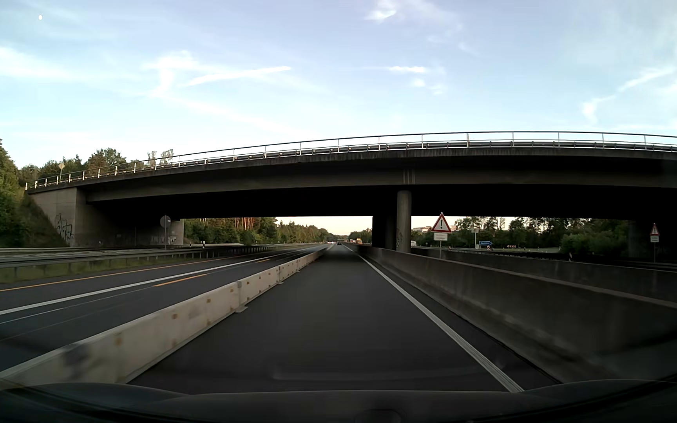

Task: Follow the waypoints while adhering to traffic rules and regulations

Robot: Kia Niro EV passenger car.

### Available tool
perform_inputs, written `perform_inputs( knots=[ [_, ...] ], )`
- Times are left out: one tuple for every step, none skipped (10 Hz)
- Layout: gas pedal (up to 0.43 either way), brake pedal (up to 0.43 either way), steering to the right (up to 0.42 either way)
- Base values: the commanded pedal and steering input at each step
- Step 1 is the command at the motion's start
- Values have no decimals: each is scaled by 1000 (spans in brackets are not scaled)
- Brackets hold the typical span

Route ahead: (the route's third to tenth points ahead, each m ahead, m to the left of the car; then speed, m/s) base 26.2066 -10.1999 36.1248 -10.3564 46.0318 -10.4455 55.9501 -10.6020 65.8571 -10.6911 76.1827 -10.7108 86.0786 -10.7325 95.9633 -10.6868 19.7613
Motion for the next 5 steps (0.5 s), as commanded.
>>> perform_inputs(
  knots=[
    [79, 0, 0],
    [79, 0, 0],
    [79, 0, 0],
    [79, 0, 0],
    [79, 0, 0]
  ],
)
